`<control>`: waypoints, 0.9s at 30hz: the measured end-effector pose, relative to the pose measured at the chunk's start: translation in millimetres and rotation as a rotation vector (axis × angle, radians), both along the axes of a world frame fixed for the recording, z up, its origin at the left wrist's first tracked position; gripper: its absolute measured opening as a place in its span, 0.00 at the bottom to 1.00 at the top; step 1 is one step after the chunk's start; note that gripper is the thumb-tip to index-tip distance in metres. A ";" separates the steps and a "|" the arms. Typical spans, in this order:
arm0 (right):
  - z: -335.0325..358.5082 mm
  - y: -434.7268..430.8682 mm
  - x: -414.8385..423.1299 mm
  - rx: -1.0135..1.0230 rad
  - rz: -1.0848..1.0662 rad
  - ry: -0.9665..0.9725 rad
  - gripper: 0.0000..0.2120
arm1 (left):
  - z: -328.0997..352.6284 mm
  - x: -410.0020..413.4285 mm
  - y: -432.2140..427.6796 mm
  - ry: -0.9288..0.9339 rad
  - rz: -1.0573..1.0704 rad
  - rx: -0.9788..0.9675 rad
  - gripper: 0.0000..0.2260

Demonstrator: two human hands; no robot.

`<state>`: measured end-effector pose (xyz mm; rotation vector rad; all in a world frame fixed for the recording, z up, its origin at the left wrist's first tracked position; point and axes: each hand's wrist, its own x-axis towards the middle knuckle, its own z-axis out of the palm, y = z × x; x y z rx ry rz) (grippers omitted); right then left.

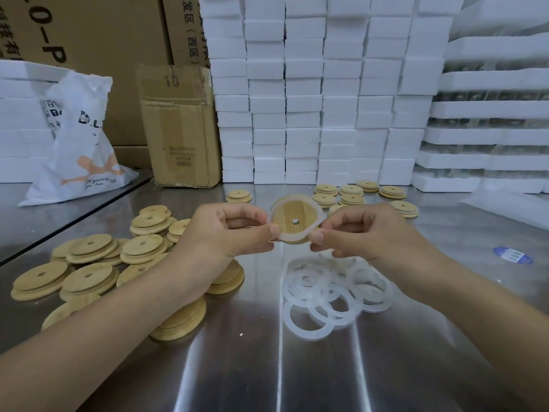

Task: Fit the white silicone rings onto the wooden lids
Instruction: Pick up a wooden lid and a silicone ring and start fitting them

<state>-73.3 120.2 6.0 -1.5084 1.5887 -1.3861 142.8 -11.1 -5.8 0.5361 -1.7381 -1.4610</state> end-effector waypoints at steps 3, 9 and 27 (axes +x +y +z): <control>3.3 0.2 0.1 -0.012 -0.004 -0.072 0.11 | -0.8 -2.0 0.8 -0.002 0.050 -0.013 0.08; -2.8 -4.1 5.9 -0.024 -0.064 -0.148 0.08 | -2.8 -6.3 3.9 0.014 0.111 -0.046 0.04; -3.2 -3.4 2.1 0.041 0.044 -0.154 0.05 | -8.4 -10.2 5.3 0.186 0.046 0.332 0.16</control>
